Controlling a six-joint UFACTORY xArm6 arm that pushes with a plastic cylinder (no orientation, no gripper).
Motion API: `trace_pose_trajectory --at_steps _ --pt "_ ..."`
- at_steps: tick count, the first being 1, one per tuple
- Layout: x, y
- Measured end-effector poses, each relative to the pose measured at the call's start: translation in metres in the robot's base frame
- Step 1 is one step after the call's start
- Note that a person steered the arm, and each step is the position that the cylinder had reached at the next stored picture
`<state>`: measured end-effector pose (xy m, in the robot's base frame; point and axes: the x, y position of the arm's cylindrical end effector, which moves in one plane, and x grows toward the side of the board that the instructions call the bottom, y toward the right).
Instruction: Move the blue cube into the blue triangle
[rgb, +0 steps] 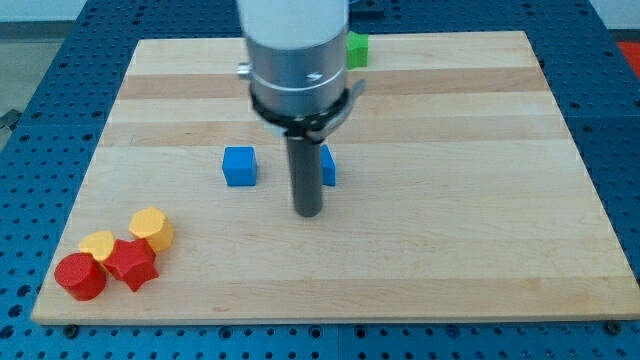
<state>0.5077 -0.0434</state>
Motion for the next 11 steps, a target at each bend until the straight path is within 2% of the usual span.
trace_pose_trajectory --at_steps 1,2,3,4,5,6,7,8,11 --pt "-0.001 -0.071" --pt "-0.025 -0.122" --pt "-0.057 -0.143" --pt "-0.085 -0.120" --pt "-0.085 -0.063" --pt "-0.087 -0.053" --pt "-0.090 -0.097" --pt "-0.077 -0.112" --pt "-0.060 -0.031"
